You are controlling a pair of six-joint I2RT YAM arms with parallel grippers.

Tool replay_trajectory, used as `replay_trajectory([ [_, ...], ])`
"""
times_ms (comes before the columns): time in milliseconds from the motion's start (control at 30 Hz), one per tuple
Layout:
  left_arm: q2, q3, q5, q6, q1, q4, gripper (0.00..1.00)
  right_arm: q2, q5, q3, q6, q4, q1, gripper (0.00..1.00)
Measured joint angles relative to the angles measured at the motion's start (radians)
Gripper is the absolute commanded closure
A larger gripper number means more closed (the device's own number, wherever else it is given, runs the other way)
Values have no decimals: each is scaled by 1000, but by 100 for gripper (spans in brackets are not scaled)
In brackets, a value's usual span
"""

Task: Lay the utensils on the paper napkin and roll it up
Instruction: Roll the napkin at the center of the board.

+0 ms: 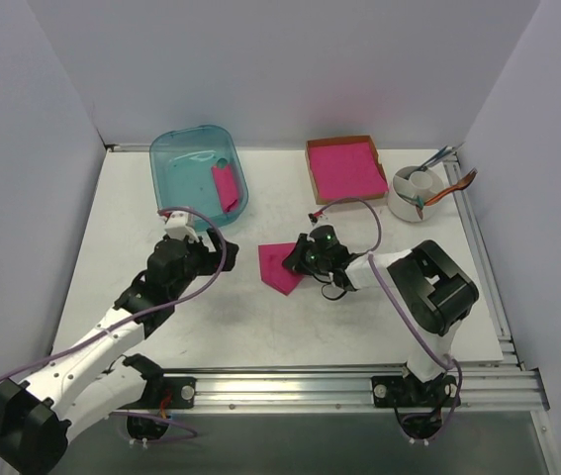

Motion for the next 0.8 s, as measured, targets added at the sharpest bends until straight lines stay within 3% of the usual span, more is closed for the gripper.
replay_trajectory([
  [333,185,26,90,-26,-1,-16,6,26,26,55,-21,-43,44,100],
  [667,360,36,112,-82,-22,2,0,-33,32,-26,-19,-21,115,100],
  [700,383,40,114,-85,-24,3,8,-38,33,-32,-19,-21,121,100],
  [800,453,62,116,-96,-31,15,17,-50,35,-44,-19,-24,137,100],
])
